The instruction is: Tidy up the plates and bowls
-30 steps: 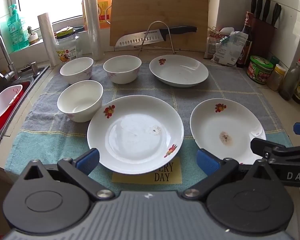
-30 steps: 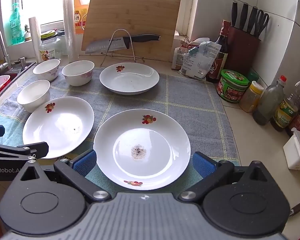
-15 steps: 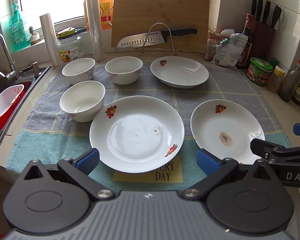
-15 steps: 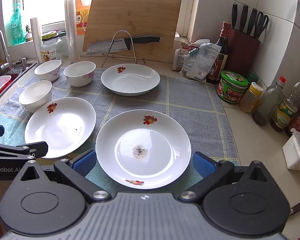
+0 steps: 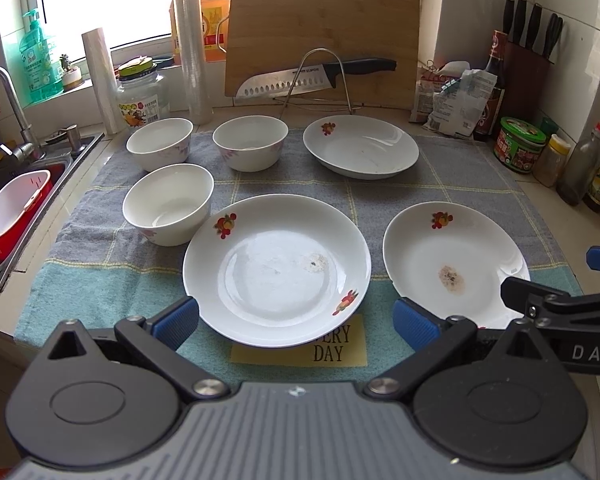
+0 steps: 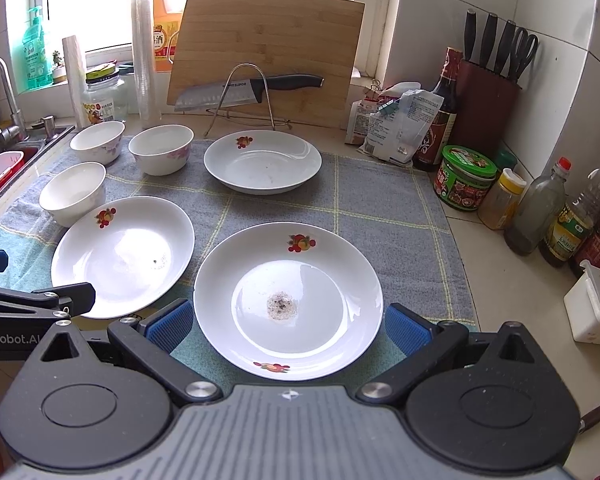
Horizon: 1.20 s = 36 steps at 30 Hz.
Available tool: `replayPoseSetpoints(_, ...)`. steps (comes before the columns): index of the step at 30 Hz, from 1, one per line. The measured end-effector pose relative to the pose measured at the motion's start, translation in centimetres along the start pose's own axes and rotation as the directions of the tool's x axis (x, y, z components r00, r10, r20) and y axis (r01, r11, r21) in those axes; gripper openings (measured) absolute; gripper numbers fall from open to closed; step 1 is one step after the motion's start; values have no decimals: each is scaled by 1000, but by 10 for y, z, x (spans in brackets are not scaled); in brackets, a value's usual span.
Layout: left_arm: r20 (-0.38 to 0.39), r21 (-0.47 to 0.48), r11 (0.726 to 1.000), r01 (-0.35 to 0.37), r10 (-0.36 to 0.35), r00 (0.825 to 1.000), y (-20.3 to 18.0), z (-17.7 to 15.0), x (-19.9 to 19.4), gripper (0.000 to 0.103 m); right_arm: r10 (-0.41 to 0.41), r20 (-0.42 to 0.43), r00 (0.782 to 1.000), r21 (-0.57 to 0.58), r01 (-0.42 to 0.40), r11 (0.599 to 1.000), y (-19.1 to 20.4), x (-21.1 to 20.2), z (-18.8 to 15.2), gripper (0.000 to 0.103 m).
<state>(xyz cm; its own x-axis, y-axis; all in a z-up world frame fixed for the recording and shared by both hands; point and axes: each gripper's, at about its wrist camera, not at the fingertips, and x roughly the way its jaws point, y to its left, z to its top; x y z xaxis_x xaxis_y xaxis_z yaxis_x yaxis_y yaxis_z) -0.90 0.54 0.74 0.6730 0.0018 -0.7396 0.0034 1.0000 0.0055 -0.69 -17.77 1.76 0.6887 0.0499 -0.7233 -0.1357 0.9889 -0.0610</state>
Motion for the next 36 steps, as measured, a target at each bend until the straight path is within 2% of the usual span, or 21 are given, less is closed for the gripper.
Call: replayPoseSetpoints(36,-5,-11,1000,0,-1,1000,4,0,-4,102,5,10,1000,-9,-5,1000,3,-2,-2,103)
